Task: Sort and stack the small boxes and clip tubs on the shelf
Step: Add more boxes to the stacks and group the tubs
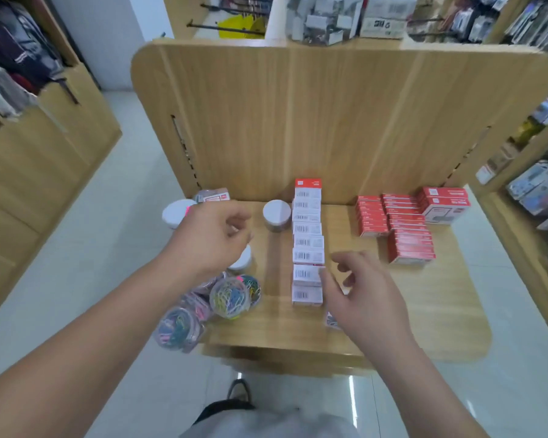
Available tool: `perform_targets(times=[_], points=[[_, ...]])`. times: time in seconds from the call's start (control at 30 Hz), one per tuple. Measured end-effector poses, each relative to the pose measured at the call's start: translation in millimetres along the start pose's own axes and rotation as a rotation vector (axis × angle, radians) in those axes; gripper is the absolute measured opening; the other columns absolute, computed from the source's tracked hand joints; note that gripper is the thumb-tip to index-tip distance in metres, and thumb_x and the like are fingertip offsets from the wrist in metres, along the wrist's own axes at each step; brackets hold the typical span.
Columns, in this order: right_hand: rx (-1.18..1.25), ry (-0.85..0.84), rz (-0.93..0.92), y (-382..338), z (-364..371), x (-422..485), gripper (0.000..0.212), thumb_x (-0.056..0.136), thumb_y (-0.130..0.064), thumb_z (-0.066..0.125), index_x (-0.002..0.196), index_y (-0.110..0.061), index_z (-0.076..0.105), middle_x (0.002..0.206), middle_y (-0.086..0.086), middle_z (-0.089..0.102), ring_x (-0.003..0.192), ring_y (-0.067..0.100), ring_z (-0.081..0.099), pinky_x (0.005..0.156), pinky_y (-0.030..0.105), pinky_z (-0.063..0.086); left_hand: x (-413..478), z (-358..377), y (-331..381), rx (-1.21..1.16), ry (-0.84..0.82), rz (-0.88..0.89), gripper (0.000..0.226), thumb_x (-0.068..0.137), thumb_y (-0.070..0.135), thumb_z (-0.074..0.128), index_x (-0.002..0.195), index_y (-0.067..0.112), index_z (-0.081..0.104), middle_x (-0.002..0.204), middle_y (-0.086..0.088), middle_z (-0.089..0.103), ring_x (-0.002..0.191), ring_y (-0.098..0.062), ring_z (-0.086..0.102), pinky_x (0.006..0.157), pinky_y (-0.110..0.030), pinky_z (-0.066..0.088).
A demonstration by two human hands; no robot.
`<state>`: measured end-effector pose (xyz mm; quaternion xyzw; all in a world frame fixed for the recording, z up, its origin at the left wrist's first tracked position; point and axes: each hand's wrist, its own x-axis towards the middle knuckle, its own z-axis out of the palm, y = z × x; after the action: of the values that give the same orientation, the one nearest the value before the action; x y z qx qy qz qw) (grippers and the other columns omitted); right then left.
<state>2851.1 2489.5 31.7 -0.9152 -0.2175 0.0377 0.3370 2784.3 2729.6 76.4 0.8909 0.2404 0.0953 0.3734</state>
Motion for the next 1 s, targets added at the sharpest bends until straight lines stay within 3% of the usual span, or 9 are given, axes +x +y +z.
perform_targets(times=[0.07, 0.13, 0.3, 0.43, 0.53, 0.63, 0.73, 0.83, 1.0], points=[[0.085, -0.033, -0.128, -25, 8, 11, 0.019, 0.092, -0.039, 0.066, 0.110, -0.034, 0.067, 0.101, -0.018, 0.061, 0.088, -0.002, 0.058, 0.067, 0.019, 0.044, -9, 1, -3, -0.007, 0.010, 0.006, 0.018, 0.090, 0.011, 0.071, 0.095, 0.028, 0.070, 0.084, 0.013, 0.072, 0.068, 0.009, 0.065, 0.067, -0.014, 0.047], [0.061, -0.070, -0.265, -44, 15, 30, 0.019, 0.093, -0.034, 0.065, 0.109, -0.027, 0.071, 0.104, -0.013, 0.067, 0.096, 0.005, 0.060, 0.073, 0.023, 0.044, -20, -9, -7, -0.061, 0.086, -0.005, 0.019, 0.090, 0.010, 0.071, 0.091, 0.029, 0.073, 0.081, 0.019, 0.072, 0.069, 0.004, 0.067, 0.069, -0.018, 0.051], [-0.530, -0.336, -0.417, -77, 35, 104, 0.039, 0.098, -0.056, 0.043, 0.084, -0.024, 0.059, 0.096, 0.001, 0.067, 0.099, 0.026, 0.062, 0.080, 0.035, 0.044, -38, -62, -29, -0.025, 0.327, -0.020, 0.015, 0.089, 0.012, 0.074, 0.093, 0.026, 0.079, 0.070, 0.031, 0.065, 0.054, -0.003, 0.056, 0.057, -0.006, 0.040], [-0.842, -0.538, -0.447, -84, 66, 133, 0.062, 0.097, -0.069, 0.030, 0.112, -0.021, 0.065, 0.125, 0.005, 0.064, 0.121, 0.028, 0.058, 0.120, 0.050, 0.018, -47, -83, -51, 0.024, 0.364, -0.038, 0.009, 0.086, 0.018, 0.078, 0.089, 0.026, 0.077, 0.075, 0.031, 0.063, 0.064, -0.007, 0.059, 0.059, -0.007, 0.041], [-0.867, -0.517, -0.454, -81, 74, 141, 0.069, 0.098, -0.068, 0.027, 0.131, -0.018, 0.060, 0.139, 0.003, 0.055, 0.131, 0.023, 0.052, 0.124, 0.052, 0.005, -46, -81, -73, 0.013, 0.362, -0.082, 0.012, 0.086, 0.023, 0.079, 0.091, 0.032, 0.074, 0.083, 0.020, 0.067, 0.073, -0.007, 0.063, 0.065, -0.017, 0.046], [-0.860, -0.482, -0.463, -81, 73, 148, 0.056, 0.101, -0.058, 0.035, 0.132, -0.018, 0.060, 0.150, 0.005, 0.047, 0.140, 0.021, 0.044, 0.125, 0.050, 0.002, -37, -76, -82, 0.051, 0.354, -0.004, 0.022, 0.085, 0.027, 0.080, 0.106, 0.028, 0.073, 0.100, 0.016, 0.064, 0.088, -0.003, 0.062, 0.072, -0.023, 0.047], [-0.728, -0.335, -0.548, -87, 69, 144, 0.036, 0.100, -0.044, 0.048, 0.119, -0.022, 0.067, 0.132, 0.006, 0.060, 0.126, 0.026, 0.055, 0.118, 0.046, 0.023, -21, -69, -75, 0.075, 0.271, 0.028, 0.035, 0.081, 0.037, 0.081, 0.109, 0.030, 0.062, 0.113, 0.017, 0.059, 0.102, -0.005, 0.055, 0.083, -0.028, 0.048], [-0.240, -0.263, -0.430, -103, 60, 135, 0.023, 0.096, -0.036, 0.061, 0.113, -0.024, 0.073, 0.109, -0.003, 0.069, 0.107, 0.019, 0.063, 0.095, 0.039, 0.049, -7, -61, -73, 0.131, 0.191, -0.037, 0.041, 0.079, 0.043, 0.081, 0.099, 0.033, 0.046, 0.109, 0.017, 0.055, 0.101, -0.011, 0.052, 0.080, -0.033, 0.047], [0.269, -0.353, -0.218, -127, 46, 114, 0.011, 0.091, -0.027, 0.074, 0.101, -0.032, 0.074, 0.084, -0.026, 0.070, 0.075, -0.005, 0.066, 0.066, 0.008, 0.046, 2, -60, -81, 0.128, 0.188, -0.025, 0.043, 0.078, 0.038, 0.082, 0.098, 0.034, 0.044, 0.105, 0.018, 0.054, 0.096, -0.009, 0.053, 0.072, -0.029, 0.041]])
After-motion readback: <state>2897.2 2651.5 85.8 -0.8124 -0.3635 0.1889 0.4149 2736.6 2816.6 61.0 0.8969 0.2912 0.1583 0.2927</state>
